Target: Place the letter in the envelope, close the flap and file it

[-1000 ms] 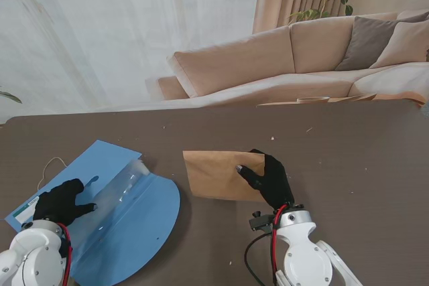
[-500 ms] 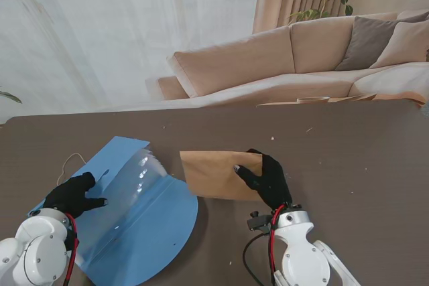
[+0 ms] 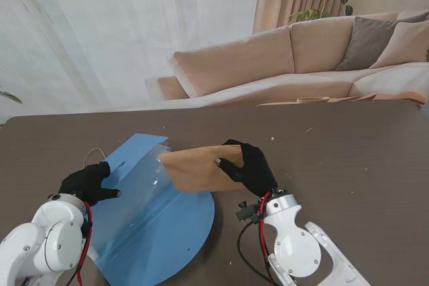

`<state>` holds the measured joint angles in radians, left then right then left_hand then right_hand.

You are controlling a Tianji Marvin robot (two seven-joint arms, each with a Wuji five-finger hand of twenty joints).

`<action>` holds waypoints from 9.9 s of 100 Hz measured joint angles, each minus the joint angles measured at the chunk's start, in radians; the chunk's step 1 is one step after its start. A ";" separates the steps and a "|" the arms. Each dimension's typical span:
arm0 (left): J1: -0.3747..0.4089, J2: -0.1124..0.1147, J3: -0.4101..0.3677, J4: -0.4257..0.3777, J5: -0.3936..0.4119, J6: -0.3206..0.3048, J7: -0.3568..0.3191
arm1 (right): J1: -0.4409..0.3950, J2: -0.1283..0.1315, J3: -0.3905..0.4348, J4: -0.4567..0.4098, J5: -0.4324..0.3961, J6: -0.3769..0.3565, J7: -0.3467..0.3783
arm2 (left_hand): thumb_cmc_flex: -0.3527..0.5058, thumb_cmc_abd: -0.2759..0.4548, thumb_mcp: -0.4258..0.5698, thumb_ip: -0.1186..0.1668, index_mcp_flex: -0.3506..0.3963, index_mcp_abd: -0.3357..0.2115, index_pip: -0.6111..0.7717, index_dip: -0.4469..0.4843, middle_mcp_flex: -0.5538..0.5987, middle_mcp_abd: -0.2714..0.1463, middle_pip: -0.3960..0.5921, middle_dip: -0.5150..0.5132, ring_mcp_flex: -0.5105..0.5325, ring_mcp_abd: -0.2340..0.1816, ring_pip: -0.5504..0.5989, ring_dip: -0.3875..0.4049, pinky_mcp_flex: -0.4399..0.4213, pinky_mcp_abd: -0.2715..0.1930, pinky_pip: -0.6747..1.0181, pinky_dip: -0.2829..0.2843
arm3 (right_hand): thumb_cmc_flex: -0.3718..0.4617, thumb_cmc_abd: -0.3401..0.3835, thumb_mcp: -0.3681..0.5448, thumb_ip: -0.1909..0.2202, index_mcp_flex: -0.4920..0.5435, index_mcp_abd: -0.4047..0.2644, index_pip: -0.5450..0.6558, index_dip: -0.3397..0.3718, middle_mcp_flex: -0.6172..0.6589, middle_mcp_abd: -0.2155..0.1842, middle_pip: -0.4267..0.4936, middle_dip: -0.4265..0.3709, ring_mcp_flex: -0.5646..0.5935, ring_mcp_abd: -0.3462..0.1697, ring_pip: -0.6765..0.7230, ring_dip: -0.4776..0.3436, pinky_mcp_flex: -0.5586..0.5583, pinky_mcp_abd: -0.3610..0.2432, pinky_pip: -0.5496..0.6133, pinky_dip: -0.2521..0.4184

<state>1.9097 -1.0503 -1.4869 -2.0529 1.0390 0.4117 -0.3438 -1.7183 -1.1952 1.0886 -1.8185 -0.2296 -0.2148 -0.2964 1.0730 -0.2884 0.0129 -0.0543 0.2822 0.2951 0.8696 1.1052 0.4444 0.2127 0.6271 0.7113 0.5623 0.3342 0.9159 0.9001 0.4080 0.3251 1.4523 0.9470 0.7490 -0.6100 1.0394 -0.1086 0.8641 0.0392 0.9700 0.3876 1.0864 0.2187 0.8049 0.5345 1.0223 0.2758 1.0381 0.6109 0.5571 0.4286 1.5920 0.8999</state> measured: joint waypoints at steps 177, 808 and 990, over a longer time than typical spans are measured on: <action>-0.097 0.021 0.026 -0.077 -0.080 0.048 -0.171 | 0.370 -0.068 -0.278 0.441 -0.374 -0.276 -0.302 | 0.025 0.048 -0.037 0.014 0.029 -0.060 -0.010 -0.076 0.382 -0.062 0.087 0.090 0.520 -0.093 0.301 -0.046 0.528 0.015 0.339 -0.319 | 0.000 0.020 -0.100 -0.043 0.011 -0.151 -0.031 -0.016 0.023 -0.103 -0.148 -0.089 -0.005 -0.040 -0.204 -0.053 -0.016 -0.038 -0.124 -0.074; 0.016 0.022 0.015 -0.061 -0.100 -0.173 -0.161 | -0.021 0.111 0.025 -0.050 -0.686 0.050 0.213 | -0.222 0.105 -0.006 0.022 -0.076 -0.227 -0.650 -0.672 -0.245 -0.117 -0.391 -0.284 -0.436 -0.152 -0.774 -0.312 -0.481 -0.045 -0.977 -0.153 | -0.218 -0.037 -0.088 0.063 -0.212 -0.202 -0.467 -0.009 -0.391 -0.204 -0.277 -0.141 -0.364 -0.149 -0.562 -0.157 -0.314 -0.150 -0.433 -0.108; 0.144 0.017 -0.093 0.001 -0.087 -0.380 -0.036 | -0.145 0.115 0.033 0.022 -0.806 0.032 0.000 | -0.125 0.150 0.003 0.022 -0.063 -0.313 -0.646 -0.682 -0.245 -0.139 -0.416 -0.308 -0.475 -0.173 -0.822 -0.349 -0.498 -0.066 -1.222 -0.138 | -0.066 0.154 -0.180 0.022 -0.126 -0.435 -0.116 0.332 -0.461 -0.230 -0.275 -0.196 -0.467 -0.175 -0.579 -0.220 -0.408 -0.205 -0.574 -0.194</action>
<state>2.0536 -1.0338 -1.5803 -2.0521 0.9525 0.0320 -0.3794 -1.8629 -1.0806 1.1217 -1.7962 -1.0358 -0.1833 -0.2966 0.9484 -0.1385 0.0163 -0.0326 0.2190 -0.0183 0.2241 0.4228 0.1996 0.0734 0.2107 0.4035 0.0870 0.1616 0.0939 0.5512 -0.0900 0.2592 0.2306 0.8092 0.6832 -0.4564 0.8599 -0.0869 0.7377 -0.3955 0.8539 0.7194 0.6259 -0.0116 0.5298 0.3385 0.5558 0.1006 0.4594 0.3909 0.1494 0.2236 1.0183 0.7054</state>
